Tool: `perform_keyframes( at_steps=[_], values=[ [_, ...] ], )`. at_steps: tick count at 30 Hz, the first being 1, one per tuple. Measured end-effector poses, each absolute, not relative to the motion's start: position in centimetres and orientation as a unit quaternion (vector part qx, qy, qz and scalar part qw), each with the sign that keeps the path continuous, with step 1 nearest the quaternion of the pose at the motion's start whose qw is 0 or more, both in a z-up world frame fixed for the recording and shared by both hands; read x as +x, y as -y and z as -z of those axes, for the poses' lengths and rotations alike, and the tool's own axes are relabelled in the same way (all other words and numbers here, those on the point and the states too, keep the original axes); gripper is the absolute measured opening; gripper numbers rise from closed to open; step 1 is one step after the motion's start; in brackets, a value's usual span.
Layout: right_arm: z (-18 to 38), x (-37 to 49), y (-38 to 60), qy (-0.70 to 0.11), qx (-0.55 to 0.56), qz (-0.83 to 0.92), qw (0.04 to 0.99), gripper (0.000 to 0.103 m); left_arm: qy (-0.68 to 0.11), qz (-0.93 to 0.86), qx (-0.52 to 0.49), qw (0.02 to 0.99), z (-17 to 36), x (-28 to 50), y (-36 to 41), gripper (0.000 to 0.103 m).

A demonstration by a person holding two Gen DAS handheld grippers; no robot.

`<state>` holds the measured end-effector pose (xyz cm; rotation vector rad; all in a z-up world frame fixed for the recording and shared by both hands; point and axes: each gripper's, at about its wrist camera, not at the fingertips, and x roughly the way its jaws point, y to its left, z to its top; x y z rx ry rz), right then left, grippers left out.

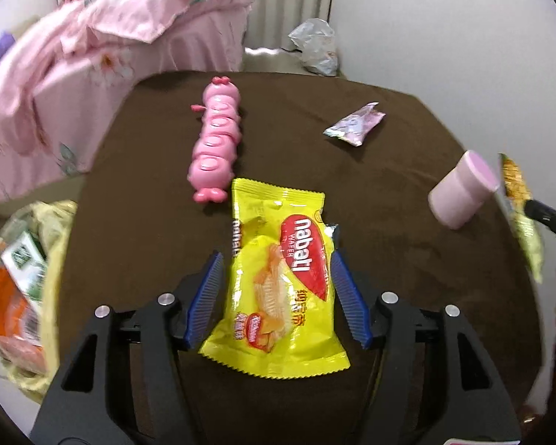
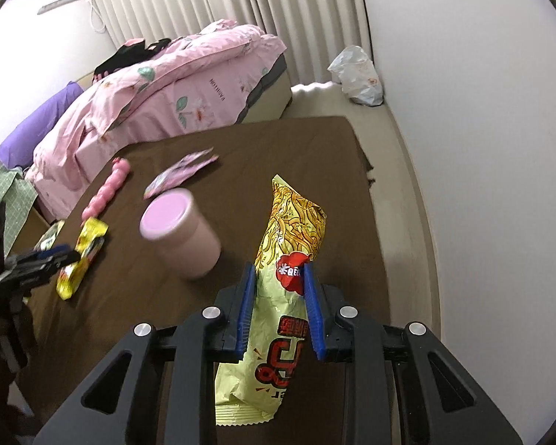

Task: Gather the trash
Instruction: 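Hold the nabati wrapper in the left gripper while the right gripper grasps the yellow-green chip bag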

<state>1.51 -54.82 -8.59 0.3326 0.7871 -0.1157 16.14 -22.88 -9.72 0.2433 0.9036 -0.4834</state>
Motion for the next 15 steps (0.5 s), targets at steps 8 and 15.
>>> perform_keyframes(
  at_steps=[8,15],
  values=[
    [9.4,-0.3,50.8,-0.388,0.155,0.030,0.908,0.025,-0.440,0.216,0.091,0.867,9.6,16.2,19.6,0.057],
    [9.7,0.2,48.5,-0.394,0.132,0.016,0.909,0.026,-0.447,0.245,0.049,0.859,9.3,15.9,18.4,0.062]
  ],
)
